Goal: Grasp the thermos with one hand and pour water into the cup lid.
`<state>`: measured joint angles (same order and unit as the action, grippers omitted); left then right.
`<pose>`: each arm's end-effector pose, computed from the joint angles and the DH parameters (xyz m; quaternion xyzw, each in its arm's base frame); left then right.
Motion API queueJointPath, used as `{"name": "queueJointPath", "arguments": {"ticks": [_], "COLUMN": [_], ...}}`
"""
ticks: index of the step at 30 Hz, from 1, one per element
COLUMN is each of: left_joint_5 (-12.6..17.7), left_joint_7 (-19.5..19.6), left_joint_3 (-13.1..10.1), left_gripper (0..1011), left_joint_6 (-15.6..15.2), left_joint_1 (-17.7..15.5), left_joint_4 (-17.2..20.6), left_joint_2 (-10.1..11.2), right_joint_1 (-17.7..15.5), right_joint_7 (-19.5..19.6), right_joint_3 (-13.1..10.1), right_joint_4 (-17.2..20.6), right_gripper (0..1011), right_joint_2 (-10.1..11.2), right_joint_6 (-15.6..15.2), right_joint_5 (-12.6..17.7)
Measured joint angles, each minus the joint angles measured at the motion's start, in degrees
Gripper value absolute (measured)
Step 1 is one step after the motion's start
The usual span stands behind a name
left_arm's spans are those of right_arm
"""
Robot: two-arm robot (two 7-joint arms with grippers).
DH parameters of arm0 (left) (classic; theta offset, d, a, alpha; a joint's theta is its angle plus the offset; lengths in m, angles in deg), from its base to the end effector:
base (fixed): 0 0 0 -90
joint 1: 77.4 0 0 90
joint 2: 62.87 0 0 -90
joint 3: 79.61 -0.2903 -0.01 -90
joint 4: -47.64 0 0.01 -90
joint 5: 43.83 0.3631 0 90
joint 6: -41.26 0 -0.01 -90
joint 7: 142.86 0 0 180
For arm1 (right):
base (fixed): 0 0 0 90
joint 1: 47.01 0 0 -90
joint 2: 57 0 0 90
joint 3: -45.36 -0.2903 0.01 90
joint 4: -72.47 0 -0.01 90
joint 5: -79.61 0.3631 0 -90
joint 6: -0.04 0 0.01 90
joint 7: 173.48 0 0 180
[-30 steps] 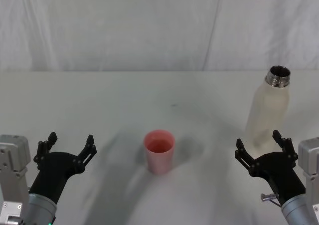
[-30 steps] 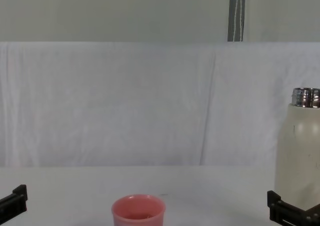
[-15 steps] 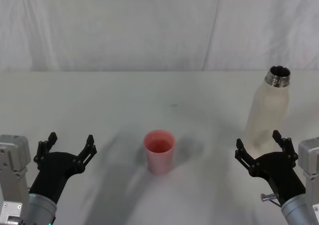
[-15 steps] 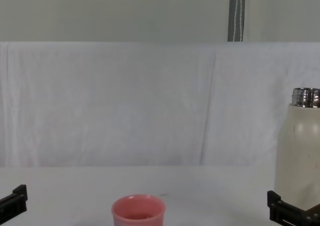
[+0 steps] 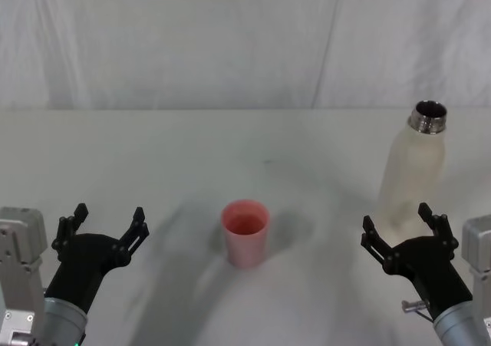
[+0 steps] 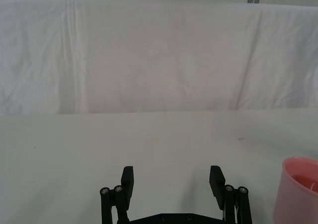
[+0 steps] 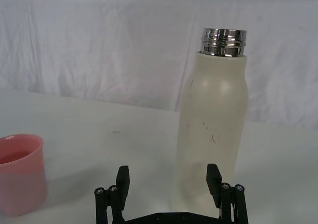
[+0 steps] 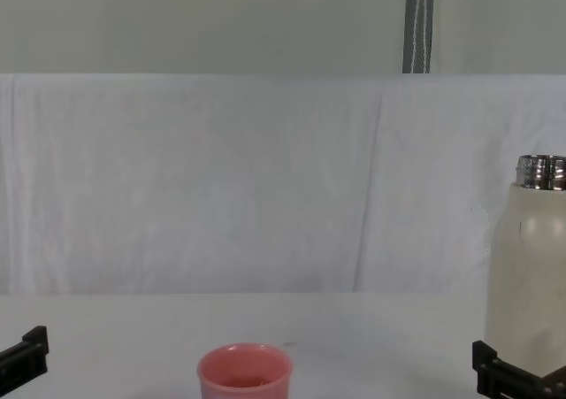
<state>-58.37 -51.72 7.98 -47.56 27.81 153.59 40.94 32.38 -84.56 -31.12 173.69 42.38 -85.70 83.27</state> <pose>0.3069 0.0320 -0.2857 -0.0173 0.0064 0.6616 0.7496 0.3172 0.0501 -0.3017 0.0048 -0.0349 -0.6002 0.7990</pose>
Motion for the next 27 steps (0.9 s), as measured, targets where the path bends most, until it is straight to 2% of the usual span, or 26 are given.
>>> {"name": "queueJointPath", "arguments": {"ticks": [13,27], "left_joint_5": [0.0,0.0], "left_joint_7": [0.0,0.0], "left_joint_3": [0.0,0.0], "left_gripper": [1001,1001], "left_joint_6": [0.0,0.0], "left_joint_1": [0.0,0.0], "left_joint_4": [0.0,0.0], "left_joint_2": [0.0,0.0], "right_joint_1": [-0.5,0.7], "right_joint_7": [-4.8,-6.9], "right_joint_3": [-2.8,-4.3], "right_joint_4": [0.2,-0.6], "right_gripper": [1000,1000], "right_joint_2": [-0.8,-0.2], "right_joint_6": [-2.3,-3.6], "right_joint_5": [3.0,2.7]}}
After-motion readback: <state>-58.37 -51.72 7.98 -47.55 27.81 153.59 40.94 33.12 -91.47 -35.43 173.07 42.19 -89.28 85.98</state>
